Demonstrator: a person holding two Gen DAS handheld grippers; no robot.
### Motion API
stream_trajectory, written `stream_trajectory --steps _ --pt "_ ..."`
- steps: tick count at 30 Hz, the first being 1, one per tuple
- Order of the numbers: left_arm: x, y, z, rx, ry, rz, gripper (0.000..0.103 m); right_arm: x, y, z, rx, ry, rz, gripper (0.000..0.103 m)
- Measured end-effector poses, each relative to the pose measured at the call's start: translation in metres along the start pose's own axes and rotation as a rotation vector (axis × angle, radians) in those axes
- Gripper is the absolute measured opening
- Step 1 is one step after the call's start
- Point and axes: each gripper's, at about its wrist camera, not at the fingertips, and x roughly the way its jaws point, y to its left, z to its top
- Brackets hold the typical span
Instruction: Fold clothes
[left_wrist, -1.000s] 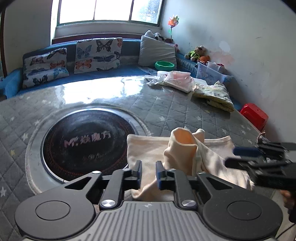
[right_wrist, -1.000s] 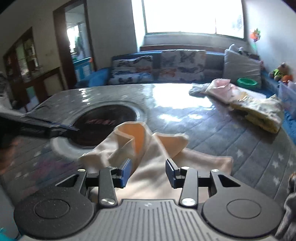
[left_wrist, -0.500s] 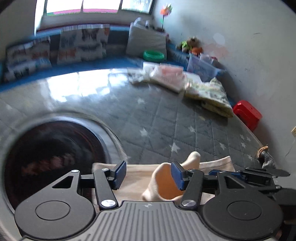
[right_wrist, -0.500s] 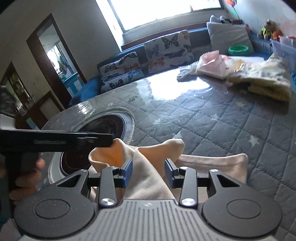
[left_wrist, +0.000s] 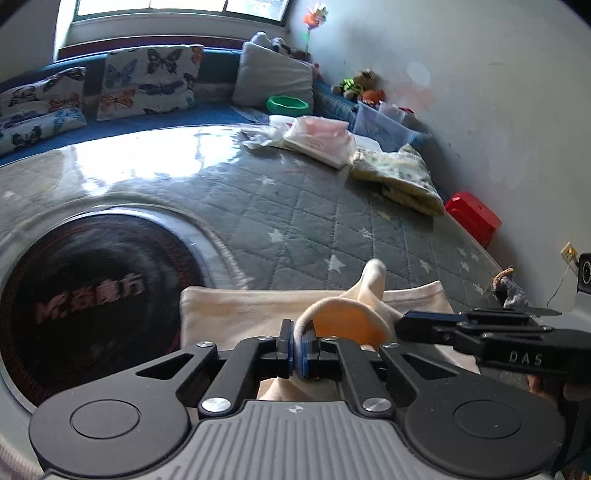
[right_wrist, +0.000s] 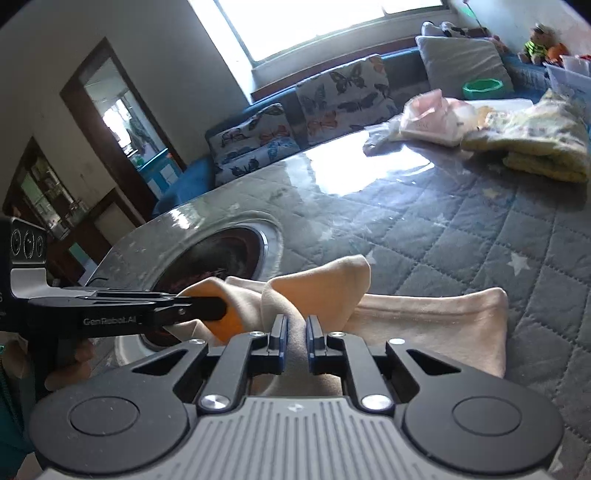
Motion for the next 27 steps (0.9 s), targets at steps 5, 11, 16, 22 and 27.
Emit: stream_trajectory --steps 5,11,16,22,27 --pt "-0.038 -0.003 -0.027 0.027 -0.052 0.035 0.004 -0.003 0.014 -0.001 -0.029 0.002 0.024 0.022" --pt "-0.058 -0.004 -0.07 0.009 -0.032 0.058 0.004 0.003 0.037 0.0 -0.048 0.021 0.089 0.035" --pt "-0.069 -0.003 -0.104 -0.029 -0.017 0.059 0.004 0.009 0.074 -0.007 -0.171 0.067 0.092 0.036" --pt "-0.073 0.001 -0.126 -0.073 0.006 0.057 0.004 0.03 0.102 -0.003 -0.265 0.124 0.007 0.048" --pt "-0.078 0.002 -0.129 -0.08 -0.007 0.06 0.004 0.063 0.107 -0.008 -0.286 0.203 -0.088 0.044"
